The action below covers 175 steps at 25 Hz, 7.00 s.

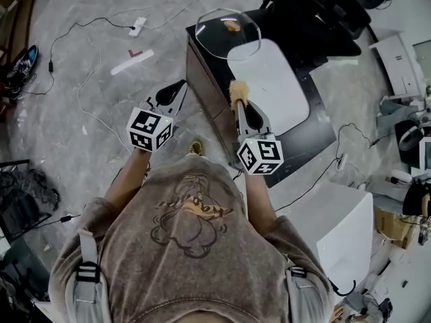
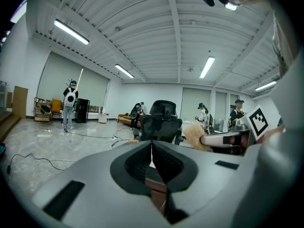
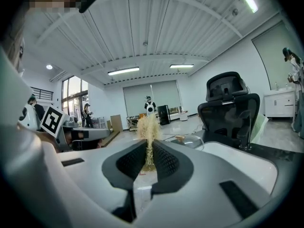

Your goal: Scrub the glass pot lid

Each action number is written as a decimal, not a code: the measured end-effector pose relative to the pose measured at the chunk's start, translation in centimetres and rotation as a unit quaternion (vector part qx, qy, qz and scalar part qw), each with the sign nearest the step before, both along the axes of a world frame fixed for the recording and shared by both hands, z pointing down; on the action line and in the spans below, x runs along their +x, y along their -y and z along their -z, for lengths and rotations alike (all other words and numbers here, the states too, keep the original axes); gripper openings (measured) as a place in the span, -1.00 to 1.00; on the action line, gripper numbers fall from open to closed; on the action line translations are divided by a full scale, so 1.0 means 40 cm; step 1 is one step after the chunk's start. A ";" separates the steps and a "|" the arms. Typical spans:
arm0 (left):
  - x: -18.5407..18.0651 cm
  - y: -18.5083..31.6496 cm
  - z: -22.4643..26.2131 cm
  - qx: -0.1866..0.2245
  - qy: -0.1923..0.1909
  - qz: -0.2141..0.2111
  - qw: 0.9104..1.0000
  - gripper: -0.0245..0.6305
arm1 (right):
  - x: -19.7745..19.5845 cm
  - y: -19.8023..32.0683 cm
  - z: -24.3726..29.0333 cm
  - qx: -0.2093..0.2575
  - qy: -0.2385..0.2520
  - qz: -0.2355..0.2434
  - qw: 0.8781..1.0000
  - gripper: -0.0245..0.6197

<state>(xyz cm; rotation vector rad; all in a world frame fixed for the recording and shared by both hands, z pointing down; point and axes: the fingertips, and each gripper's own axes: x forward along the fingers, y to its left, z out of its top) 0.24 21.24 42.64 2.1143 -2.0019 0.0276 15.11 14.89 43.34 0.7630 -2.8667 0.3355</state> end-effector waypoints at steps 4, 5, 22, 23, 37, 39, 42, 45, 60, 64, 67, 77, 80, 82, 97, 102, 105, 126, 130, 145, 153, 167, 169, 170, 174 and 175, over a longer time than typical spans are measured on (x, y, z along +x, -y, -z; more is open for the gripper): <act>-0.022 0.074 0.016 0.004 0.004 0.011 1.000 -0.87 | -0.022 0.072 -0.001 0.000 -0.004 0.014 1.000 -0.78; -0.028 0.087 0.019 0.005 0.004 0.014 1.000 -0.87 | -0.027 0.084 -0.001 0.000 -0.004 0.017 1.000 -0.78; -0.089 0.266 -0.036 -0.006 -0.004 -0.005 1.000 -0.87 | -0.088 0.234 -0.058 -0.015 -0.013 0.002 1.000 -0.78; -0.096 0.284 -0.039 -0.005 -0.005 -0.010 1.000 -0.87 | -0.093 0.248 -0.061 -0.015 -0.015 -0.004 1.000 -0.78; -0.255 0.537 -0.073 -0.019 -0.010 -0.069 0.997 -0.87 | -0.255 0.448 -0.097 -0.032 -0.028 -0.052 0.998 -0.78; -0.283 0.579 -0.079 -0.020 -0.008 -0.081 0.997 -0.87 | -0.287 0.478 -0.103 -0.034 -0.032 -0.055 0.997 -0.78; -0.321 0.651 -0.086 -0.027 -0.002 -0.107 0.994 -0.87 | -0.331 0.534 -0.103 -0.035 -0.039 -0.068 0.996 -0.78; -0.342 0.717 -0.090 -0.041 -0.005 -0.146 0.988 -0.87 | -0.354 0.585 -0.097 -0.037 -0.043 -0.094 0.994 -0.78; -0.295 0.936 -0.058 -0.044 -0.006 -0.326 0.944 -0.87 | -0.346 0.719 -0.072 -0.049 -0.043 -0.234 0.970 -0.78; -0.251 0.956 -0.035 -0.026 -0.001 -0.362 0.932 -0.87 | -0.330 0.739 -0.057 -0.047 -0.033 -0.248 0.967 -0.78; -0.216 0.957 -0.032 -0.025 0.006 -0.391 0.920 -0.86 | -0.317 0.751 -0.053 -0.045 -0.030 -0.251 0.966 -0.78; -0.167 0.970 -0.137 -0.098 0.082 -0.486 0.864 0.04 | -0.289 0.780 -0.069 -0.048 -0.020 -0.276 0.960 -0.78; -0.152 0.963 -0.197 -0.122 0.141 -0.524 0.831 0.03 | -0.279 0.780 -0.073 -0.051 -0.017 -0.284 0.957 -0.78; -0.144 0.961 -0.246 -0.136 0.174 -0.541 0.812 0.03 | -0.267 0.779 -0.076 -0.053 -0.016 -0.290 0.955 -0.78; -0.119 0.961 -0.500 -0.196 0.240 -0.568 0.763 -0.12 | -0.182 0.749 -0.104 -0.074 -0.021 -0.340 0.937 -0.78; -0.115 0.961 -0.501 -0.196 0.232 -0.563 0.768 -0.20 | -0.161 0.753 -0.123 -0.084 -0.029 -0.342 0.935 -0.78; -0.116 0.967 -0.503 -0.204 0.232 -0.559 0.769 -0.30 | -0.164 0.774 -0.135 -0.086 -0.036 -0.331 0.939 -0.78; -0.110 0.972 -0.505 -0.203 0.228 -0.563 0.768 -0.32 | -0.598 1.021 -0.378 -0.150 -0.185 0.046 0.970 -0.78; -0.110 0.972 -0.505 -0.200 0.229 -0.562 0.769 -0.32 | -0.660 1.007 -0.425 -0.186 -0.215 0.134 0.949 -0.79; -0.117 0.968 -0.506 -0.196 0.223 -0.564 0.770 -0.32 | -0.678 1.004 -0.470 -0.226 -0.240 0.173 0.928 -0.79; -0.118 0.968 -0.507 -0.203 0.223 -0.564 0.769 -0.32 | -0.610 1.007 -0.472 -0.225 -0.247 0.159 0.929 -0.79; -0.118 0.966 -0.507 -0.223 0.227 -0.567 0.760 -0.32 | -0.454 0.945 -0.467 -0.228 -0.254 0.092 0.935 -0.79; -0.118 0.967 -0.508 -0.226 0.227 -0.567 0.759 -0.32 | -0.439 0.925 -0.467 -0.234 -0.253 0.085 0.935 -0.79; -0.118 0.967 -0.508 -0.226 0.227 -0.567 0.759 -0.32 | -0.431 0.913 -0.468 -0.240 -0.251 0.081 0.934 -0.79; -0.116 0.966 -0.510 -0.227 0.226 -0.568 0.758 -0.32 | -0.399 0.855 -0.473 -0.260 -0.246 0.071 0.931 -0.79; -0.118 0.964 -0.510 -0.230 0.227 -0.567 0.757 -0.32 | -0.393 0.840 -0.474 -0.264 -0.244 0.070 0.931 -0.79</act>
